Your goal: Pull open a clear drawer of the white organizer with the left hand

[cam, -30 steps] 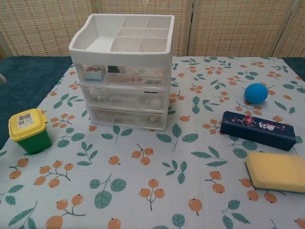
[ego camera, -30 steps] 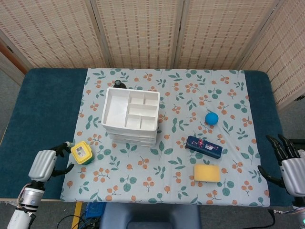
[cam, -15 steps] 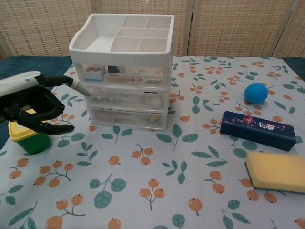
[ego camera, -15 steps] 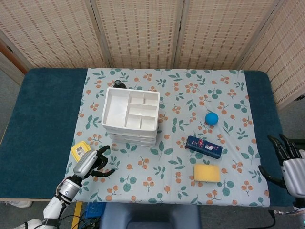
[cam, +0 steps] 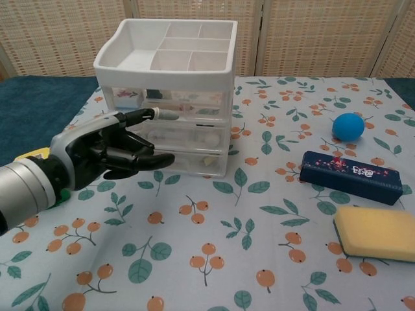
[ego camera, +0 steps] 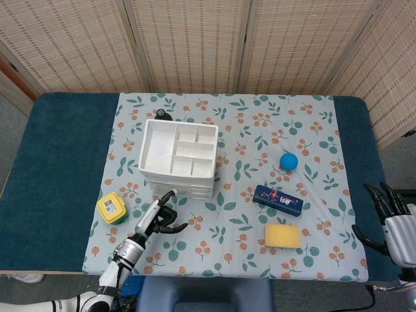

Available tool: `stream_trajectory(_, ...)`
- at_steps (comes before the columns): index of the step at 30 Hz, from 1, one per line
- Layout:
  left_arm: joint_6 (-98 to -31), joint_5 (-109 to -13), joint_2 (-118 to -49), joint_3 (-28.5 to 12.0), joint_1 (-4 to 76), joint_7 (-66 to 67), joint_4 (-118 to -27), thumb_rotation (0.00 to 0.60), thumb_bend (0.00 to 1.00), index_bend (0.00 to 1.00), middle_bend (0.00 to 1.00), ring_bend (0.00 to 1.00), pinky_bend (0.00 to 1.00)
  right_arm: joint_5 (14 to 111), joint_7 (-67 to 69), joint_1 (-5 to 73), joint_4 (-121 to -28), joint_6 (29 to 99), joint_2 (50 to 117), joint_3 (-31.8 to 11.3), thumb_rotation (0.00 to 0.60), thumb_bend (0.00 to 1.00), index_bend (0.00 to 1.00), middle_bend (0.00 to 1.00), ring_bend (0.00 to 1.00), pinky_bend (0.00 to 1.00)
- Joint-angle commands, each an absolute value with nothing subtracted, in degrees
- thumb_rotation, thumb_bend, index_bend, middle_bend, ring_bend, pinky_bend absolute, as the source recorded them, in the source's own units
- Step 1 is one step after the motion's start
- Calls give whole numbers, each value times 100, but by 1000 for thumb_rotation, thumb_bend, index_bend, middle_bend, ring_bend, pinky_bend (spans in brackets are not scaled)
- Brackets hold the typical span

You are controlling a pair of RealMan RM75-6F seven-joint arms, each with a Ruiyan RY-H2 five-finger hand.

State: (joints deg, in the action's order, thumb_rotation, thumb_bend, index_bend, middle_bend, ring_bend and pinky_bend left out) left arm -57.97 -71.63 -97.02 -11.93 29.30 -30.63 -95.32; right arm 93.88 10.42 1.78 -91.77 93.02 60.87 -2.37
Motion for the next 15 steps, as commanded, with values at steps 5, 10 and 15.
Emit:
stream_trajectory(5,-5835,-6732,-10199,-1449,2988,-3100,-9219,600,208,183,942,1000,1000,9359,1064,164,-9154,9301,6098,-236,600,289,0,132,14,73)
stream_trajectory(10,-5913,-6595,-10340,-1551,2928,-3196,-9240,600,208,183,942,1000,1000,9340,1087,146,-9133,9311,6100,-234,600,289,0,132,14,73)
stream_trajectory(15,-5932,-6567,-10423,-1617,2891,-3300,-9293,600,208,183,942,1000,1000,9313,1140,135,-9084,9301,6120,-231,600,289,0,132,14,73)
